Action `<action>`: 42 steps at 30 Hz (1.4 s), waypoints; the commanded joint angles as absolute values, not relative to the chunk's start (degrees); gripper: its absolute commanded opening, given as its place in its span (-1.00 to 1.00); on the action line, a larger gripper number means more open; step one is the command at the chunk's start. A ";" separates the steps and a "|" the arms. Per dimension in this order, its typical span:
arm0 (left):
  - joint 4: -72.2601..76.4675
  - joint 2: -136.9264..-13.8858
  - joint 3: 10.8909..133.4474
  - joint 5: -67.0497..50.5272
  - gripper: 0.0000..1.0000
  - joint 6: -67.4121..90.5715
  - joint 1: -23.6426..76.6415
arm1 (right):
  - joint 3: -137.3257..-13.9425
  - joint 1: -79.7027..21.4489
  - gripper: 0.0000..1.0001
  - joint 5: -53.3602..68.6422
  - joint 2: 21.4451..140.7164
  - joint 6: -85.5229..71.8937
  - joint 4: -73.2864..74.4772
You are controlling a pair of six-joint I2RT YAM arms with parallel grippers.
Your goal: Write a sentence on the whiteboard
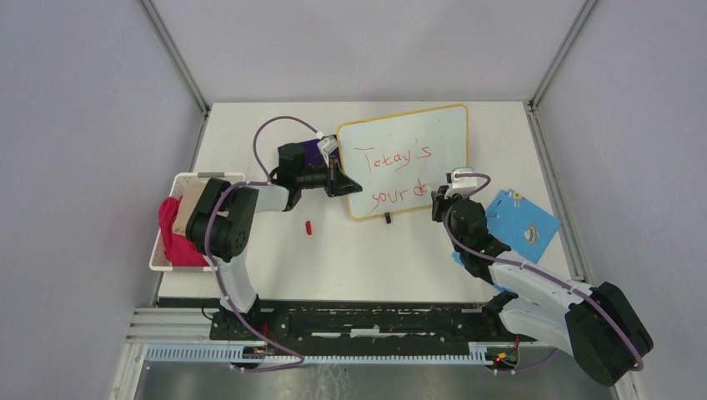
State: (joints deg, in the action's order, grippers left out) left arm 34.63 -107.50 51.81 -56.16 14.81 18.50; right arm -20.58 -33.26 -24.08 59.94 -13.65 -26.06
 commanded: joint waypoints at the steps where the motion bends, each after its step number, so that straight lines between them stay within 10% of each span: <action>1: 23.65 -110.31 50.45 -46.84 -0.96 6.86 20.39 | -22.91 -32.90 -1.00 -24.82 60.85 -13.26 -29.36; 42: 23.38 -110.45 50.70 -46.65 -0.96 6.86 20.34 | -19.59 -32.96 -1.00 -26.69 55.14 -12.46 -28.54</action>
